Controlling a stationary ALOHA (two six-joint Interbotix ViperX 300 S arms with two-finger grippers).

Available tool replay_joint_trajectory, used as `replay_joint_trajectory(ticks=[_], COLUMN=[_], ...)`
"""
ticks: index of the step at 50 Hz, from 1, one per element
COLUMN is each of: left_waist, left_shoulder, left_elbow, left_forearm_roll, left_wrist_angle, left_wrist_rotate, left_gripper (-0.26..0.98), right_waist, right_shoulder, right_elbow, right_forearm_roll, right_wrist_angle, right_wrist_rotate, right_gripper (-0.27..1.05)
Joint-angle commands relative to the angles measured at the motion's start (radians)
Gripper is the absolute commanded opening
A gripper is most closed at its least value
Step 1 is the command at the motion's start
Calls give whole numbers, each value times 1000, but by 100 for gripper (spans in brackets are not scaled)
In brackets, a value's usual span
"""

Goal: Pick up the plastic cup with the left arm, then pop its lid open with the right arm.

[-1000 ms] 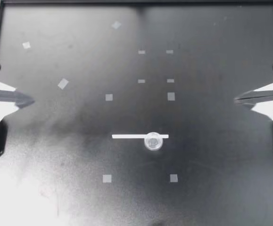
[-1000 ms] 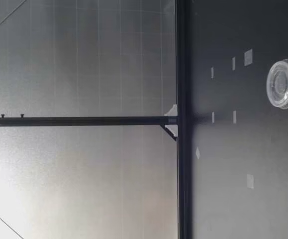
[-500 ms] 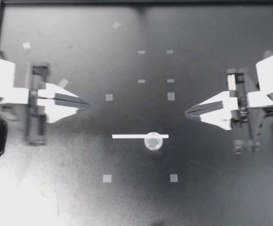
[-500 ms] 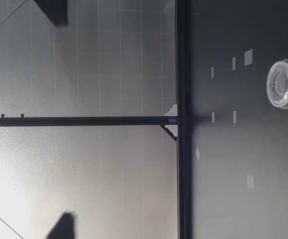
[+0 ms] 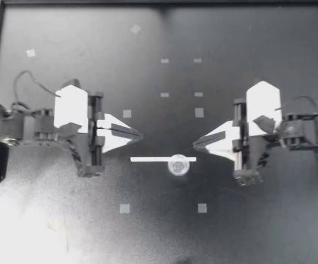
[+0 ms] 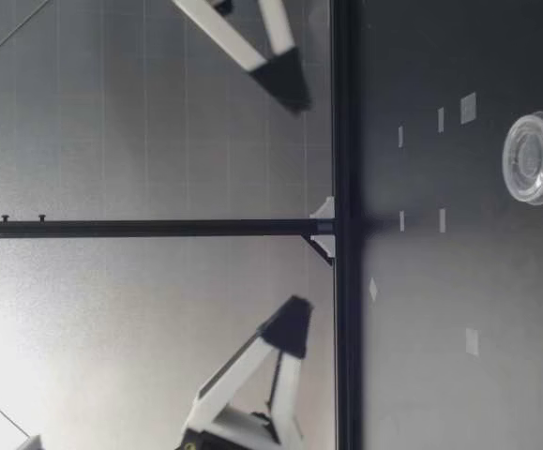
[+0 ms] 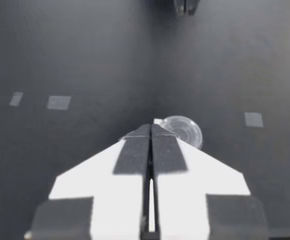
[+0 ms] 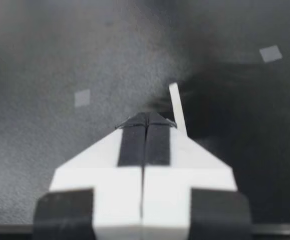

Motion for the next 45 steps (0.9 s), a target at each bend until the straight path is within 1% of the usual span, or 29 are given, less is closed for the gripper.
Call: replay_joint_trajectory(ticks=[1,12,22,45], left_waist=[3,-5,-17,-28], left_shoulder=[2,34,94,189], left_elbow=[-25,-26,-48,-83], left_forearm_roll=[3,3,3,3], left_wrist_angle=[-23,-26,-34,-34], left_wrist_rotate=[-2,-5,-5,-6], left_gripper=[2,12,20,37], right_waist=[-5,-5,-3,-3], right_shoulder=[14,72,129,186], right_elbow=[-26,-38,-49,-55], right_forearm_roll=[-3,-3,-3,-3], right_wrist_angle=[-11,-11,-11,-12], right_wrist_rotate=[2,9,43,54], right_gripper=[-12,-12,-12,-12])
